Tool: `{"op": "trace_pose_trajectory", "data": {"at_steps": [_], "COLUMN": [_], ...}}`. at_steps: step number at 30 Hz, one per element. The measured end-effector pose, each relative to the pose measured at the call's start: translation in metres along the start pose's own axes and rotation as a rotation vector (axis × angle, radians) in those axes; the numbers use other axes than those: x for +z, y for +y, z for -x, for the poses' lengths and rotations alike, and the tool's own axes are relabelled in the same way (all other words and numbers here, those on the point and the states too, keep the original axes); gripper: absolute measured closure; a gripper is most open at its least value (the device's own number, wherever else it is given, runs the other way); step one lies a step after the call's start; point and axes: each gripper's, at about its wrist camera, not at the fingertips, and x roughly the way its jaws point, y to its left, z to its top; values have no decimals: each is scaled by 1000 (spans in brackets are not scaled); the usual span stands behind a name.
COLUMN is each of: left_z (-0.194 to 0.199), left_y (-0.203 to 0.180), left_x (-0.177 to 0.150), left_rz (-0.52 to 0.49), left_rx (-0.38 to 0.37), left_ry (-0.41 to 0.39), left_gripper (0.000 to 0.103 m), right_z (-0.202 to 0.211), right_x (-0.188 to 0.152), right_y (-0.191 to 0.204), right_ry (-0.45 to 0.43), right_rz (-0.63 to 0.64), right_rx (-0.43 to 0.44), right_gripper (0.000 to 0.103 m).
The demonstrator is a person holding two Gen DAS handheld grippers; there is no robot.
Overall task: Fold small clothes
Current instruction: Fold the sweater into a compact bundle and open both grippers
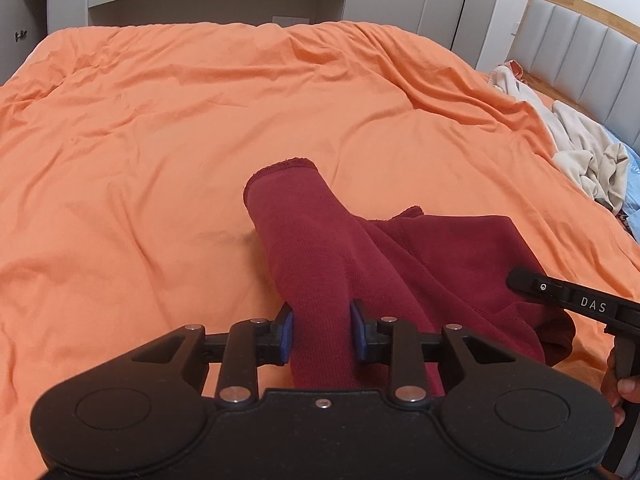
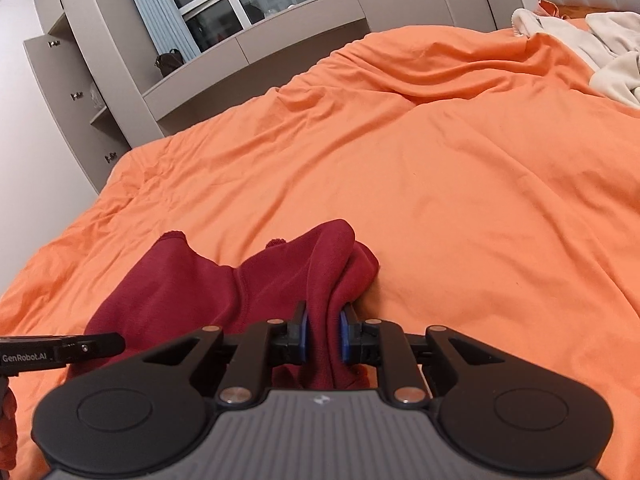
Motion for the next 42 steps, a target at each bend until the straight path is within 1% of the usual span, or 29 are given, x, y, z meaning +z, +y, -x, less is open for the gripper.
{"op": "trace_pose_trajectory", "data": {"at_steps": [3, 6, 7, 8, 9, 10, 11, 12, 14, 16, 18, 19, 24, 29, 36, 42], "left_z": [-2, -2, -2, -2, -1, 0, 2, 4, 9, 15, 21, 24, 37, 51, 69, 90], "left_y": [2, 5, 6, 8, 8, 9, 8, 8, 6, 3, 1, 0, -5, -9, -17, -25], "left_x": [0, -1, -1, -2, -2, -3, -3, -3, -4, -3, -2, -2, 1, 0, -5, -17], "left_rz": [15, 36, 44, 54, 61, 64, 62, 58, 54, 56, 61, 62, 56, 66, 64, 67], "left_rx": [14, 27, 27, 26, 27, 31, 37, 44, 58, 61, 60, 64, 82, 103, 127, 142], "left_ry": [15, 30, 35, 39, 39, 35, 29, 24, 12, -4, -19, -28, -60, -105, -167, -226], "left_gripper": [66, 58, 52, 44, 40, 33, 29, 26, 14, 9, 5, 3, 1, 1, 1, 1], "right_z": [-1, -2, -2, -2, -1, 0, 1, 2, 6, 11, 17, 20, 35, 50, 68, 86], "right_x": [2, 3, 3, 3, 3, 3, 3, 3, 3, 3, 4, 4, 8, 10, 8, 4], "right_y": [-2, -4, -5, -5, -5, -5, -4, -4, -3, -2, 0, 1, 5, 12, 21, 28], "right_ry": [9, 22, 25, 27, 27, 27, 25, 23, 15, 5, -6, -14, -50, -96, -145, -183], "right_rz": [-9, -18, -20, -21, -20, -19, -16, -14, -8, 1, 8, 11, 34, 67, 110, 144], "right_rx": [-13, -23, -21, -20, -22, -25, -25, -25, -27, -28, -28, -27, -35, -55, -85, -95], "right_gripper": [71, 62, 59, 53, 48, 45, 40, 35, 28, 24, 16, 14, 6, 0, 0, 0]}}
